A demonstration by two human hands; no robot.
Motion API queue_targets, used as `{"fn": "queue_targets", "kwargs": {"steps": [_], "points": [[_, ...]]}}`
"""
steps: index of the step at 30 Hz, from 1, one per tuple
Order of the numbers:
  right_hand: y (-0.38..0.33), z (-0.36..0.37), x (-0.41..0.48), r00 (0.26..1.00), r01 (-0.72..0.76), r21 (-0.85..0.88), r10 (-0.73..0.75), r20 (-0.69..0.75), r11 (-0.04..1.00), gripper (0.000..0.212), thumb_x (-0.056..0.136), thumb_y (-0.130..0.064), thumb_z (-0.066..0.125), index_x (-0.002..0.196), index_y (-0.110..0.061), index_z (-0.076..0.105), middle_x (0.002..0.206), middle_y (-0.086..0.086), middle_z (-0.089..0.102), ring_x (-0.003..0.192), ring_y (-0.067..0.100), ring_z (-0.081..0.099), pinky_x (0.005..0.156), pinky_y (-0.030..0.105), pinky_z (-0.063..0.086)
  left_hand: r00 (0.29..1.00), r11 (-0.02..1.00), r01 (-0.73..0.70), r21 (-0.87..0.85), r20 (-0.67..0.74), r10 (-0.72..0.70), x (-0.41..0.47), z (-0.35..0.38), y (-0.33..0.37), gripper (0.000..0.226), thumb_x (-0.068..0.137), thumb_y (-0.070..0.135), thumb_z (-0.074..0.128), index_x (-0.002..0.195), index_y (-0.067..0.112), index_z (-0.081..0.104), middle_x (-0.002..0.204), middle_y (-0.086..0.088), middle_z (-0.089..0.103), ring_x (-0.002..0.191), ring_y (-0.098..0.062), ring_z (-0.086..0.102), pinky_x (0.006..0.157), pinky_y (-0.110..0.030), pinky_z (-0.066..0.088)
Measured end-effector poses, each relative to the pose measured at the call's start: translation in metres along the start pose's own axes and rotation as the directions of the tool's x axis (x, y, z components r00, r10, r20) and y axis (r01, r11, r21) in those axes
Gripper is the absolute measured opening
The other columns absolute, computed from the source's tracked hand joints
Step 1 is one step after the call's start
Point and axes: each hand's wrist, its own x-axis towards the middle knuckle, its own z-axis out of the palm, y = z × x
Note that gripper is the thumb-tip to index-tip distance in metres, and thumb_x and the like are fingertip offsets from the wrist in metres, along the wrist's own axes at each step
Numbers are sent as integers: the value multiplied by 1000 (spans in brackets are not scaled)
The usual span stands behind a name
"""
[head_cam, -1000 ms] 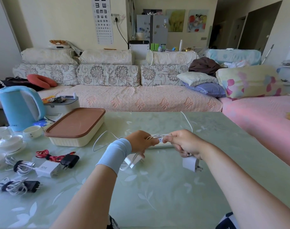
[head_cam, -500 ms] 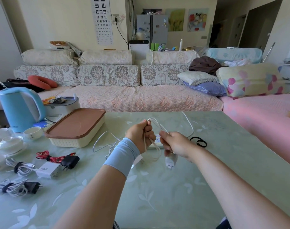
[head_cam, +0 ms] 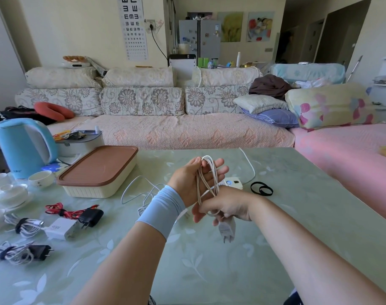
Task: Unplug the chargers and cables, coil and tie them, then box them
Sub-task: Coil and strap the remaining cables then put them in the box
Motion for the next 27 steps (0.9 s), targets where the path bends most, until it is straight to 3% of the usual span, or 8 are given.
{"fn": "queue_targets", "kwargs": {"steps": [3,6,11,14,19,22,25,27], "points": [[1,-1,1,996,-34,45,30,79,998,18,81,-18,61,92,-11,74,68,3,65,63,14,47,60,24,35,998,995,65,-72,22,-64,-2,-1,5,34,103,24,23,74,15,39,72,-4,57,55,-19,54,62,-29,52],[4,-3,5,995,-16,75,9,97,997,17,87,-30,65,86,-14,70,59,-3,54,61,13,49,75,34,37,995,978,47,-205,-79,-65,-1,-2,9,33,97,24,29,65,19,34,57,4,36,42,-11,27,48,-20,29],[3,-3,6,993,5,151,-22,117,989,34,91,-49,61,80,-17,58,72,4,70,94,30,65,91,38,44,954,970,-65,-234,-300,-8,2,-2,12,38,92,30,38,58,25,24,43,7,15,33,-11,10,44,-18,5],[5,-5,8,994,22,125,-36,108,992,41,84,-60,63,83,-19,60,85,11,74,105,31,62,102,45,37,937,975,-55,-217,-348,-25,3,0,11,42,95,37,40,59,26,21,43,7,14,32,-11,11,44,-19,4],[-1,-6,-1,998,10,92,-15,62,996,37,93,-48,58,92,-11,61,78,11,71,77,26,68,76,35,53,928,986,-38,-165,-373,-27,4,2,13,56,99,43,39,49,23,24,42,6,15,31,-11,12,41,-20,6],[1,-2,1,999,36,97,-35,-13,995,32,97,-38,58,92,-6,58,65,8,57,66,30,64,62,39,56,935,983,-28,-180,-352,-38,9,-6,15,64,98,54,37,44,21,24,41,5,15,31,-11,13,36,-21,11],[3,0,5,998,64,93,-62,-30,994,29,101,-35,51,88,-9,54,60,3,44,58,25,60,67,39,51,950,977,-51,-207,-311,-16,13,-12,12,59,94,64,33,57,19,28,45,5,26,35,-10,25,39,-20,25],[4,0,5,998,66,154,-63,-27,986,30,103,-35,47,84,-11,51,59,2,39,56,24,58,68,39,46,966,988,-41,-151,-260,1,13,-14,11,54,94,65,32,71,17,39,59,-1,50,50,-16,47,57,-26,44]]}}
